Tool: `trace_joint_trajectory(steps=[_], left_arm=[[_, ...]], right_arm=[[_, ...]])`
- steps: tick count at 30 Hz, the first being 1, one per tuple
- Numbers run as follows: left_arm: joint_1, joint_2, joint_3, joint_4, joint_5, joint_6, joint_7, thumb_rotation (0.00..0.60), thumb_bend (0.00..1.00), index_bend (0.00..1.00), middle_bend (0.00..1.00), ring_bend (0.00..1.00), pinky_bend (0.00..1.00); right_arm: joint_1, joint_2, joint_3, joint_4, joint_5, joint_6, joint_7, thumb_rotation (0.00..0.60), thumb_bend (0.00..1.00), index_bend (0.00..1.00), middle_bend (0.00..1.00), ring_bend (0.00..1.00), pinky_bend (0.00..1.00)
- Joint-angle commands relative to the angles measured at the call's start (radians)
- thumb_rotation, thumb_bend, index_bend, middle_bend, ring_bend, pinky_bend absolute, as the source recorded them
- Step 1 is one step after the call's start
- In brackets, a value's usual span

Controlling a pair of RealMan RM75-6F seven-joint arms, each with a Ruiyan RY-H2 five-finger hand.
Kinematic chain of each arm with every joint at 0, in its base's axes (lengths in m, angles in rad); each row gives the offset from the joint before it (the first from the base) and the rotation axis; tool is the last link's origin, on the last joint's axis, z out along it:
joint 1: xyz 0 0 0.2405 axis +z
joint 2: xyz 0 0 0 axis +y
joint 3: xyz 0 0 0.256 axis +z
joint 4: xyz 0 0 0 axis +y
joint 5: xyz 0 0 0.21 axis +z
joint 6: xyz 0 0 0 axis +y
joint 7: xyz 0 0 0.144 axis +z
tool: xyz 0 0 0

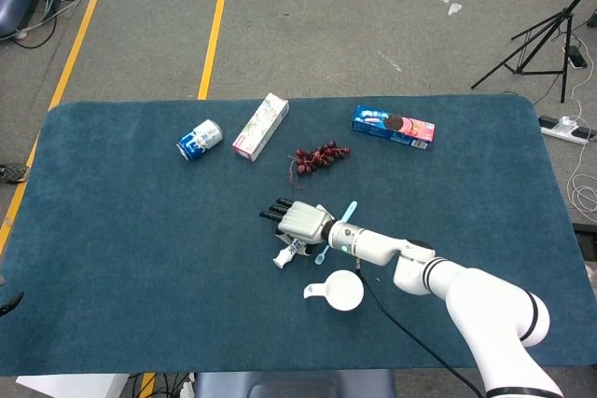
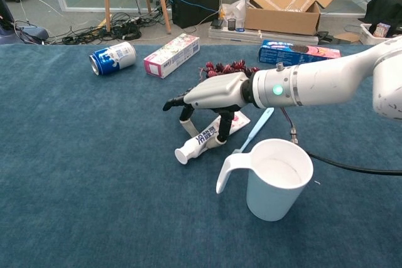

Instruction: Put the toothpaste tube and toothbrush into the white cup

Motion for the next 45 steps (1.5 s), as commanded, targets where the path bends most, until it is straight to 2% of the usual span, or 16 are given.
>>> trace_joint_trajectory(steps=[1, 12, 21, 34, 45], left_arm=[[0.000, 0.001, 0.000, -0.001, 0.001, 0.001, 0.000, 0.600, 0.10, 0.60, 0.42, 0.31, 0.32], [0.000, -0.001, 0.002, -0.002, 0.005, 0.002, 0.006, 0.600, 0.10, 0.61, 0.42, 0.31, 0.32], [-0.003, -0.002, 0.010, -0.012, 0.026, 0.007, 0.016, 0.600, 0.10, 0.61, 0.42, 0.31, 0.32], [-0.007, 0.001, 0.028, -0.033, 0.082, 0.022, 0.015, 0.600, 0.10, 0.59, 0.42, 0.31, 0.32], [-0.005, -0.003, 0.043, -0.049, 0.118, 0.040, 0.035, 0.600, 0.10, 0.59, 0.42, 0.31, 0.32]], right_arm=[[-0.004, 0.001, 0.007, 0.003, 0.007, 0.002, -0.010, 0.600, 0.22, 0.58, 0.04, 0.00, 0.07], [-0.028, 0.043, 0.055, -0.022, 0.052, 0.026, -0.070, 0.600, 0.27, 0.60, 0.04, 0.00, 0.07], [-0.077, 0.125, 0.104, -0.128, 0.101, 0.087, -0.163, 0.600, 0.27, 0.60, 0.05, 0.00, 0.07], [-0.200, 0.308, 0.201, -0.450, 0.192, 0.250, -0.360, 0.600, 0.27, 0.60, 0.06, 0.00, 0.07], [-0.312, 0.487, 0.243, -0.756, 0.211, 0.382, -0.444, 0.600, 0.27, 0.61, 0.07, 0.00, 0.07]])
